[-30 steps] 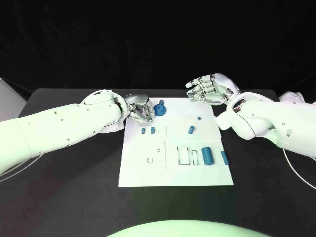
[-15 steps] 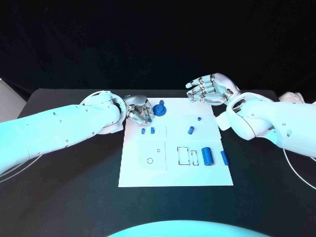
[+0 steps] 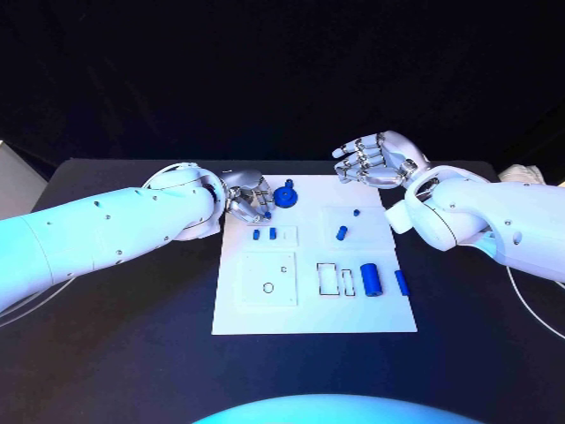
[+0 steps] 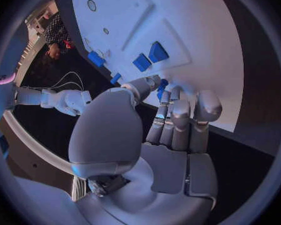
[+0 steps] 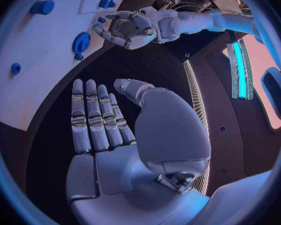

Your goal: Assemble the parts on the task board

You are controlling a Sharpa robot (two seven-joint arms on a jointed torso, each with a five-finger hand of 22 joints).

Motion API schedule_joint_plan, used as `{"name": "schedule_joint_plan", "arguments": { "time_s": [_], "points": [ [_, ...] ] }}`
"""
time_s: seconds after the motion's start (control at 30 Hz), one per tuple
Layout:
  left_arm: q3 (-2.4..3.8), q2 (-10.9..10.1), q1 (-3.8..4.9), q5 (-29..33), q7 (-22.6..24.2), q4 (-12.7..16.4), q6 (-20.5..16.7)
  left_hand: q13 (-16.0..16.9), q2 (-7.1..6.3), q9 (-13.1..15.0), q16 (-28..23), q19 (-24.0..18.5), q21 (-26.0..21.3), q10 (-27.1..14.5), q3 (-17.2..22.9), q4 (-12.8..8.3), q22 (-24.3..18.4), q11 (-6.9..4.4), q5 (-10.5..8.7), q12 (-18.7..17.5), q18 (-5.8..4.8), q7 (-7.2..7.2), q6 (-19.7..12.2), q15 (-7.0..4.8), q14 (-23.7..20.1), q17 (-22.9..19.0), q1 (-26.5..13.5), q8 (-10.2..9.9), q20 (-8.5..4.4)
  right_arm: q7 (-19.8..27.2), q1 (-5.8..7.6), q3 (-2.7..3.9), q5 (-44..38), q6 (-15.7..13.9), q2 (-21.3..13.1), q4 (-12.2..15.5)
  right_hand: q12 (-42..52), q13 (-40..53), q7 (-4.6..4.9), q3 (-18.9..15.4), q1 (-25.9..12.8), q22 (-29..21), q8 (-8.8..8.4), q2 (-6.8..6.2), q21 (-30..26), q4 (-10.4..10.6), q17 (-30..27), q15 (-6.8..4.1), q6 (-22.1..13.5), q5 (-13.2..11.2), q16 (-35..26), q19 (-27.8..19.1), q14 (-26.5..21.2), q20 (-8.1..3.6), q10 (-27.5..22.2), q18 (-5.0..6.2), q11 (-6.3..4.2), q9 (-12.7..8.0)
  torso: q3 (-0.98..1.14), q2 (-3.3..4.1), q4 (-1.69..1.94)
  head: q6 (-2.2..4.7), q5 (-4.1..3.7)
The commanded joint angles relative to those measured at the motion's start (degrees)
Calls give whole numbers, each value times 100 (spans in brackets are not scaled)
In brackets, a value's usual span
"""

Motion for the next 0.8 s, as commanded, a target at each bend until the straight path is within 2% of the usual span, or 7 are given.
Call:
{"name": "schedule_joint_plan", "arguments": {
  "time_s": [0.03, 0.3, 0.43, 0.47, 0.53, 0.73, 0.8],
  "points": [
    [3, -7, -2, 54, -3, 7, -58, 10, 15, -9, -19, -31, -25, -48, -33, 0, -9, -1, 32, -21, 31, -1, -21, 10, -33, -14, -55, -33, 23, 61, -4, 2, -35, 67, -6, 2, -30, -2, 228, -8, -9, -6, -36, 36, 11, -34, -7, -6, -1, 27, -6, 40, 12, -6, 12, 65, -4, -8, 2, 0, -1, 4, -6],
    [15, -99, -3, 54, -31, -6, 3, 4, 30, -28, -37, -187, -216, -318, -136, -9, -156, 60, 36, -63, 78, -14, -14, 63, -138, -153, 18, -50, 74, -3, -5, 2, -126, 136, -18, -65, -38, -2, 199, 2, 35, -70, -23, 43, 16, -76, -42, -12, 35, 15, -6, 56, 13, -13, 14, 66, -19, -2, 1, -7, 0, 16, -19],
    [140, -280, -32, 195, 33, 134, 183, -14, 52, -76, -63, -318, -385, -574, -371, 30, -284, 114, 33, -74, 114, -46, -135, 114, -263, -359, 52, -133, 123, -87, -5, 2, -470, 373, -29, -185, -69, -2, 121, -62, 133, -96, 44, 71, 115, -174, -40, -90, 184, -157, 101, 264, 232, -94, -13, 76, -67, 24, -5, -3, -5, 48, -38],
    [197, -345, -47, 258, 51, 196, 247, -35, 84, -130, -92, -517, -625, -831, -761, 112, -466, 173, 33, -82, 165, -98, -375, 166, -410, -566, 64, -256, 167, -104, -5, 2, -607, 426, -37, -215, -56, 2, 70, -128, 179, -77, 62, 93, 194, -218, -19, -148, 244, -250, 170, 406, 380, -160, 27, 73, -109, 29, -6, -1, -7, 55, -49],
    [312, -499, -68, 535, 99, 328, 369, 25, 395, -175, 49, -657, -886, -1323, -2503, 742, -678, 246, 47, 416, 214, -157, -563, 259, -645, -867, 802, -309, 259, -154, -5, 3, -934, 524, -68, -283, 4, 17, -7, -288, 258, 17, 96, 129, 402, -292, 59, -278, 371, -453, 338, 711, 718, -291, 173, 66, -192, 38, -9, -4, -3, 59, -85],
    [550, -921, -79, 1534, 380, 594, 289, 23, 406, -188, 135, -812, -1118, -1558, -2883, 1439, -873, 264, 33, 760, 260, -60, -549, 267, -720, -1072, 1313, -268, 275, -432, -3, 10, -2071, 743, -123, -550, 112, 27, -179, -716, 383, 651, 100, 201, 1337, -432, 537, -625, 759, -795, 978, 1373, 1692, -738, 636, 40, -428, -5, 5, -25, 16, 84, -158],
    [585, -1043, -76, 2025, 543, 655, 170, 66, 540, -148, -222, -868, -1213, -1440, -2703, 1504, -951, 213, 34, 1002, 278, 120, -353, 223, -1354, -2077, 1498, -122, 242, -552, -2, 13, -2494, 813, -134, -631, 88, 31, -220, -743, 397, 969, 59, 194, 1730, -465, 817, -689, 877, -769, 1290, 1426, 1899, -840, 758, 25, -476, -41, 6, -32, 16, 105, -193]
  ]
}}
